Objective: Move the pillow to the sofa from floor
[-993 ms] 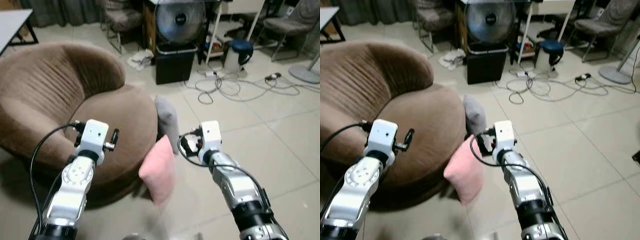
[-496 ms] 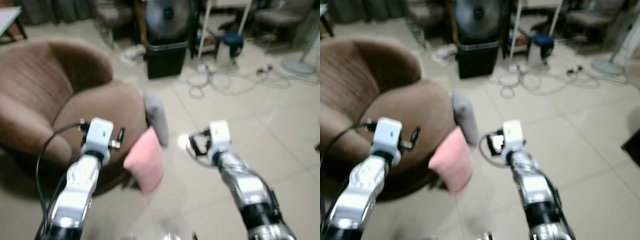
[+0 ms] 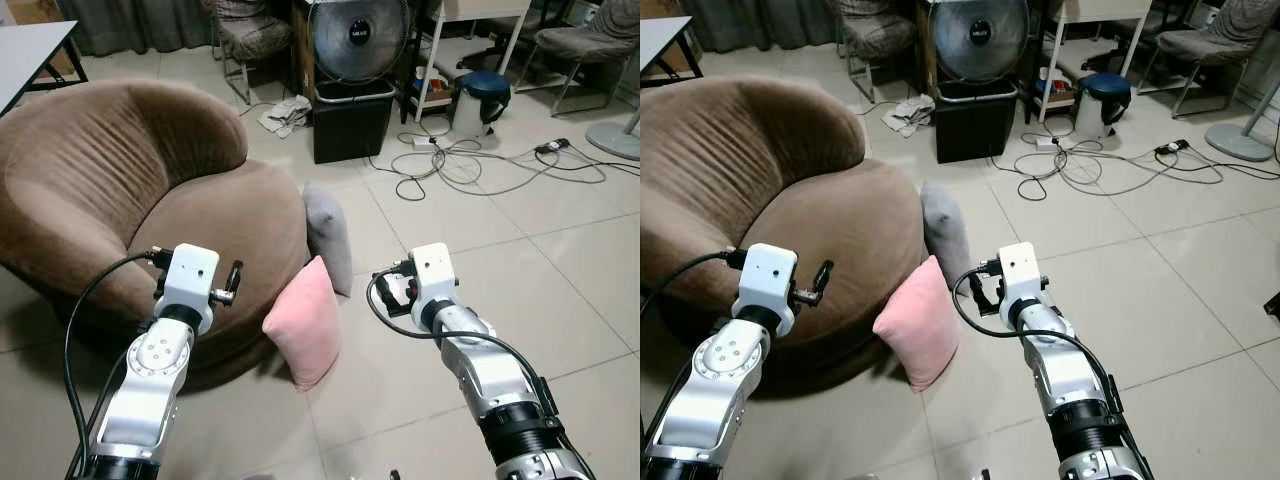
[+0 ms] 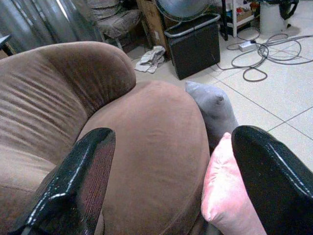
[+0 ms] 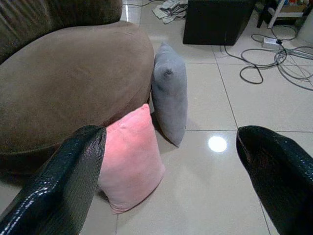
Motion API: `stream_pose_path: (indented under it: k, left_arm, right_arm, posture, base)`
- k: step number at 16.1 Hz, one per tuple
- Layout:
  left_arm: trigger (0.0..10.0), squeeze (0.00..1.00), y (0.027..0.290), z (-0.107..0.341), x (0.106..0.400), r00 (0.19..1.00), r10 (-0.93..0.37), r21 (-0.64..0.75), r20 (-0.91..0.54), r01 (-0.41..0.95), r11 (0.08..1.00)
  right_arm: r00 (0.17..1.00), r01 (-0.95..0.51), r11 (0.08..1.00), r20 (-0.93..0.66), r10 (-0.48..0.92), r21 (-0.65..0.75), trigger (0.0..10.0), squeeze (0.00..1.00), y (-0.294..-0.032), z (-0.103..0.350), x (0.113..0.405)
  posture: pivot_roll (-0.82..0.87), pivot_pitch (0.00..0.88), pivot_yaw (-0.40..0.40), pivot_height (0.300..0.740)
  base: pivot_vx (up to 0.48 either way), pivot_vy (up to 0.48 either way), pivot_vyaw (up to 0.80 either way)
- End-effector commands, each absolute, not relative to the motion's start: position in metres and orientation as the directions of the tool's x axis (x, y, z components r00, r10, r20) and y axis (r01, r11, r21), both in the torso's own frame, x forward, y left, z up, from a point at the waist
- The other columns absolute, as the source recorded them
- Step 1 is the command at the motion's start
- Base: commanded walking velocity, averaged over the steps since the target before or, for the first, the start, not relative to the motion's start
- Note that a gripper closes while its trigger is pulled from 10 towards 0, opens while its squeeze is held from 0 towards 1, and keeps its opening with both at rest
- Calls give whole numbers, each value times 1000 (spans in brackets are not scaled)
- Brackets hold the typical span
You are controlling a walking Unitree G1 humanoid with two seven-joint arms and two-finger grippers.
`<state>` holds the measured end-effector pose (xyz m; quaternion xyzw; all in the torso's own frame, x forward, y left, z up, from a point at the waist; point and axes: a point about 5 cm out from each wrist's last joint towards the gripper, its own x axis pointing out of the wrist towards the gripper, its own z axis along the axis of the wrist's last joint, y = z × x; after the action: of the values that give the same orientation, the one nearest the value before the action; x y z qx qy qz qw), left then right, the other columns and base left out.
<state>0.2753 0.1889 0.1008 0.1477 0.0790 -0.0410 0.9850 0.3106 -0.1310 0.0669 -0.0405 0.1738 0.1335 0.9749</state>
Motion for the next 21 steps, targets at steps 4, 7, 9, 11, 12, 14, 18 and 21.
stream_pose_path:
  k: [4, 7, 9, 11, 12, 14, 18, 21]
  left_arm:
    - [10000, 0, 189, 100, 274, 982, -66, 277, -175, 114, 954]
    - [10000, 0, 188, 98, 273, 981, -74, 275, -181, 122, 954]
    - [10000, 0, 189, 98, 273, 980, -76, 273, -184, 126, 954]
    - [10000, 0, 189, 98, 273, 980, -77, 272, -186, 127, 954]
    - [10000, 0, 189, 97, 273, 979, -78, 270, -187, 127, 955]
    - [10000, 0, 189, 96, 271, 979, -84, 246, -187, 130, 960]
    - [10000, 0, 189, 95, 270, 978, -89, 236, -189, 134, 962]
    - [10000, 0, 189, 95, 271, 978, -90, 235, -191, 134, 963]
  right_arm:
    - [909, -277, 959, -339, 243, -54, 10000, 0, -132, 69, 312]
    - [907, -282, 957, -343, 244, -63, 10000, 0, -132, 67, 311]
    - [906, -285, 956, -346, 245, -69, 10000, 0, -132, 66, 311]
    - [905, -291, 954, -346, 248, -75, 10000, 0, -132, 67, 312]
    - [904, -296, 952, -346, 252, -81, 10000, 0, -132, 67, 312]
    - [903, -298, 951, -348, 252, -85, 10000, 0, -132, 66, 312]
    - [905, -282, 957, -350, 242, -69, 10000, 0, -134, 65, 311]
    - [902, -299, 951, -348, 254, -81, 10000, 0, -133, 65, 312]
  posture:
    - [64, 0, 17, 740]
    - [64, 0, 17, 740]
    - [62, 0, 19, 740]
    - [62, 0, 19, 740]
    - [62, 0, 19, 740]
    - [63, 0, 17, 740]
    - [63, 0, 17, 740]
    - [64, 0, 15, 740]
  base:
    - [283, 0, 0]
    - [284, 0, 0]
    - [287, 0, 0]
    - [283, 0, 0]
    - [285, 0, 0]
    - [285, 0, 522]
    - [286, 0, 136]
    - [287, 0, 0]
